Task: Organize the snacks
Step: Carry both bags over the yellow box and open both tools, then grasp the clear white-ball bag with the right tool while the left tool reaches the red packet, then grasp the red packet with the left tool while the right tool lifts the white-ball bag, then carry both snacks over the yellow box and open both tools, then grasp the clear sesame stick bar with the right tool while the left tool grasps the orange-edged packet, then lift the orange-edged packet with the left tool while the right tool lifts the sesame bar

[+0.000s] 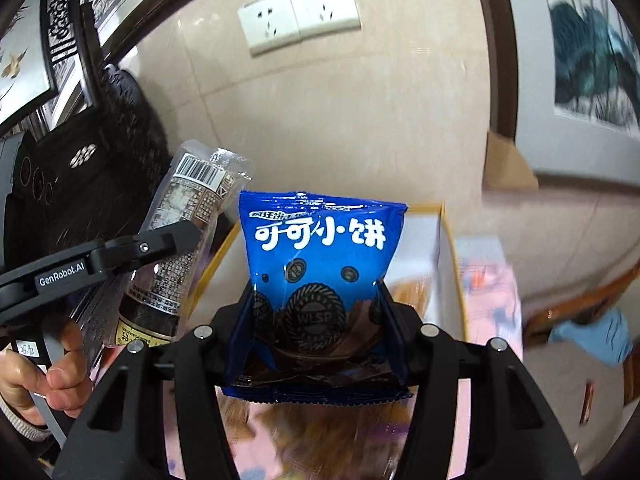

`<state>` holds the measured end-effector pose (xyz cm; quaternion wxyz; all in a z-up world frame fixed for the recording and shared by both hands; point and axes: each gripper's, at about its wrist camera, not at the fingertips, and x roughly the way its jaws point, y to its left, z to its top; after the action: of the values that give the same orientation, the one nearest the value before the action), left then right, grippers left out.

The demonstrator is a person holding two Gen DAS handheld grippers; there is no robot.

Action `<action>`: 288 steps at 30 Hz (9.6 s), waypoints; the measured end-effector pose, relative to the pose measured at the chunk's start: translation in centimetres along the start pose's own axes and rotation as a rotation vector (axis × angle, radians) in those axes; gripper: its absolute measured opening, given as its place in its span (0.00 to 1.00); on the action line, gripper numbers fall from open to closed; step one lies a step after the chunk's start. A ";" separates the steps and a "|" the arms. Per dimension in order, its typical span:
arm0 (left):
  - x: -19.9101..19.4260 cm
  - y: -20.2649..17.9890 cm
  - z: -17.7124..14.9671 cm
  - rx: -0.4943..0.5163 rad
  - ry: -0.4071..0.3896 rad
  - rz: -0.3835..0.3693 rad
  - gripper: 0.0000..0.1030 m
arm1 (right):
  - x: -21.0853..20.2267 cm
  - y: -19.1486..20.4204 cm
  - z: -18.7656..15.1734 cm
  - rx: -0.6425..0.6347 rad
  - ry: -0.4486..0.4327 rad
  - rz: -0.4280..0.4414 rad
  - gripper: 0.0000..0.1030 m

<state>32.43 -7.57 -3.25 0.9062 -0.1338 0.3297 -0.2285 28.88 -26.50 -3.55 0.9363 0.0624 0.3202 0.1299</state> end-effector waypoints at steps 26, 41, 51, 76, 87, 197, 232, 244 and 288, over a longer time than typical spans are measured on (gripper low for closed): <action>-5.0 5.9 -14.4 -0.034 0.158 0.365 0.89 | -0.9 -0.4 -15.1 0.101 0.360 -0.076 0.96; -11.3 8.4 -23.9 -0.109 0.292 0.420 0.89 | -0.1 6.2 -24.2 0.151 0.741 0.256 0.96; -13.7 7.5 -25.7 -0.038 0.280 0.432 0.89 | 4.4 10.9 -25.7 0.160 0.800 0.083 0.86; -6.2 1.0 -34.7 0.376 0.496 0.086 0.89 | -1.8 4.1 -26.8 0.053 0.666 -0.032 0.41; -6.2 0.4 -35.5 0.502 0.426 0.117 0.65 | -1.8 3.3 -27.8 0.079 0.659 -0.017 0.52; -8.8 6.6 -21.2 0.107 0.153 0.398 0.93 | 3.8 1.9 -22.3 0.217 0.483 -0.142 0.61; 0.5 7.4 -26.5 0.412 0.336 0.210 0.49 | 2.8 1.3 -23.7 0.092 0.491 -0.137 0.31; -2.7 5.6 -28.0 0.360 0.330 0.213 0.34 | 1.0 0.9 -24.3 0.078 0.504 -0.119 0.29; -6.7 4.3 -27.8 0.227 0.282 0.207 0.34 | 2.5 4.8 -25.9 -0.037 0.485 -0.122 0.87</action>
<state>10.93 -3.07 -22.06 0.8789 0.0369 0.4375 -0.1866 13.88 -20.27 -24.45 0.8391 -0.0073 0.5363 0.0902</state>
